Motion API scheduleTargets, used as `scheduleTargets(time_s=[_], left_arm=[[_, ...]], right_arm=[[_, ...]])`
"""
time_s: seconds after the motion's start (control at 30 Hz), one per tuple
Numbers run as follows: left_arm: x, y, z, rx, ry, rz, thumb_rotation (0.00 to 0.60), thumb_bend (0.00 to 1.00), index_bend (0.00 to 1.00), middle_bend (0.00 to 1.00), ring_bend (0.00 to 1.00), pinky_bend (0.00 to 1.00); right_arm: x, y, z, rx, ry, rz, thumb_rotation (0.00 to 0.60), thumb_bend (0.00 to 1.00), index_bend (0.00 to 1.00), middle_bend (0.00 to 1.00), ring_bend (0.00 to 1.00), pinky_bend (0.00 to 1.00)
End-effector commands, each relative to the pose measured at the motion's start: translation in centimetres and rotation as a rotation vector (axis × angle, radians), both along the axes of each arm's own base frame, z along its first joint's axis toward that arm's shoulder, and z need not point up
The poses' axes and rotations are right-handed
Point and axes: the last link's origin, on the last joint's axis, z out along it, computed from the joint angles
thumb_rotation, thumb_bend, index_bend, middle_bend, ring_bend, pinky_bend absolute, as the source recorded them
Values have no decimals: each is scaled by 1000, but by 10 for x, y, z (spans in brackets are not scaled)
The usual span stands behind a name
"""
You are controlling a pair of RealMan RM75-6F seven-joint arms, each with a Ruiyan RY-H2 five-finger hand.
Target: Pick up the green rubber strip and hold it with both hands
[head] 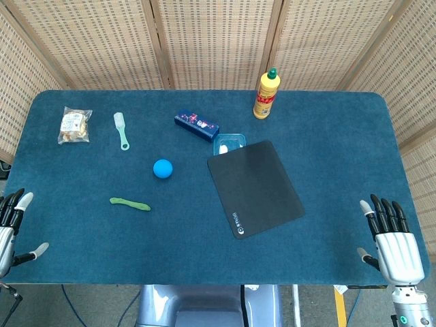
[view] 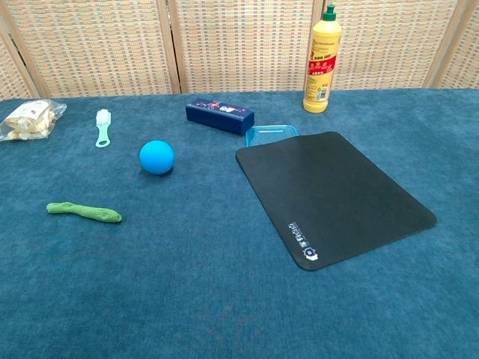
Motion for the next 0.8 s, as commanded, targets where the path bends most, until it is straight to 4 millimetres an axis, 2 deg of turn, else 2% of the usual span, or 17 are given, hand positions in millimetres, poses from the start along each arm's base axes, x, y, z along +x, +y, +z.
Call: scheduleTargets(time_s=[0.03,0.27,0.33,0.4,0.5,0.57,0.67,0.8], left_arm=[[0,0,0,-1,1,-2,600,0,0,0,0,0],[-1,7,-6,-31,14,0,600,0,0,0,0,0],[-1,16,-13,-62,17,2,600,0,8,0,0,0],[-3,30,-24,-98,10,7,600,3,57,0,0,0],[-7,54,-44,-164,7,7,600,79,197,0,0,0],[-10,70,-53,-173,25,-3,600,177,285,0,0,0],[-14,92,-70,-186,18,-11,600,293,341,0,0,0],[-12,117,-94,-258,27,-19,600,356,378,0,0,0]], right_arm=[[0,0,0,3,0,-4,600,0,0,0,0,0],[0,0,1,4,-7,-10,600,0,0,0,0,0],[0,-1,1,5,-7,-13,600,0,0,0,0,0],[0,-2,0,8,-8,-20,600,0,0,0,0,0],[-2,-4,-3,20,1,-25,600,0,0,0,0,0],[-2,-6,-4,23,4,-25,600,0,0,0,0,0],[-2,-7,-5,23,7,-23,600,0,0,0,0,0],[-6,-9,-8,25,17,-36,600,0,0,0,0,0]])
